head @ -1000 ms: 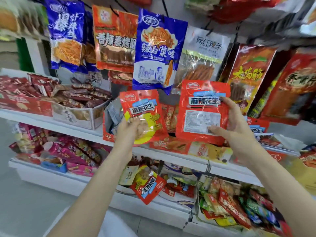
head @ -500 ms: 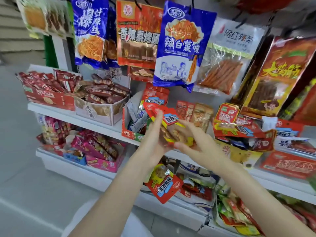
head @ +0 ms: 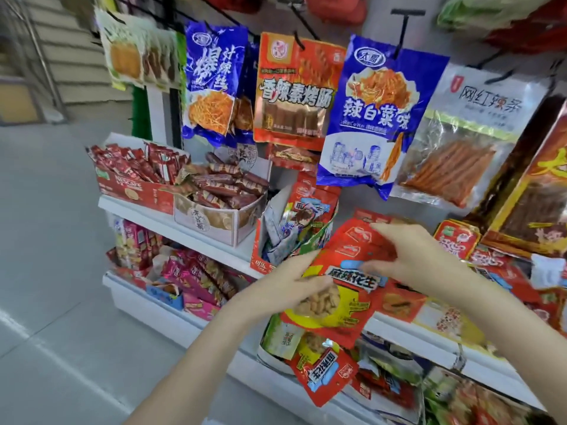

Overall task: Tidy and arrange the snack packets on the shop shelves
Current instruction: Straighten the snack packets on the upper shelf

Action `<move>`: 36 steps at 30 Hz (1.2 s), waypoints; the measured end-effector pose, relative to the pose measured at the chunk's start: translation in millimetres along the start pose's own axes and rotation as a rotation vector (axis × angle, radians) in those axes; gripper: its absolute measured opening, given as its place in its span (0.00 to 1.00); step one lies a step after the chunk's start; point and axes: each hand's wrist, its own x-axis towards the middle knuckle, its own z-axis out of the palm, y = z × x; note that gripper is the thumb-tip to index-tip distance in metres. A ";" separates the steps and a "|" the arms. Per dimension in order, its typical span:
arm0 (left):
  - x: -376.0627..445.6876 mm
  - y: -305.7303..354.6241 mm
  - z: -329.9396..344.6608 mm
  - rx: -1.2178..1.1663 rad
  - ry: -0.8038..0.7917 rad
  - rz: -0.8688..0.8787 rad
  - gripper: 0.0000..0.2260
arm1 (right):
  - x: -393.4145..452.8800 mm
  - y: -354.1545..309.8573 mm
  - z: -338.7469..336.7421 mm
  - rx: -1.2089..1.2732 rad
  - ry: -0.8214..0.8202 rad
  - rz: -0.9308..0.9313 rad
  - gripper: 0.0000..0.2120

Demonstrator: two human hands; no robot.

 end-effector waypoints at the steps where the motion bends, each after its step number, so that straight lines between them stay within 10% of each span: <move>1: 5.4 3.8 -4.3 0.009 0.025 0.027 0.10 | 6.3 2.3 -2.9 0.026 0.032 0.006 0.14; 6: 41.2 9.4 -52.1 0.141 0.407 0.036 0.16 | 27.8 20.8 -31.5 -0.064 0.607 0.068 0.06; 10: 82.1 -22.1 -54.4 0.498 0.370 -0.151 0.24 | 52.0 23.0 -19.1 -0.227 0.831 -0.029 0.05; 26: 150.2 -62.2 -75.1 0.740 0.034 -0.335 0.33 | 146.8 18.8 17.0 -0.653 0.602 -0.036 0.09; 36: 89.2 -59.1 -76.7 0.888 0.110 -0.326 0.23 | 142.0 8.5 4.8 -0.664 0.431 -0.036 0.15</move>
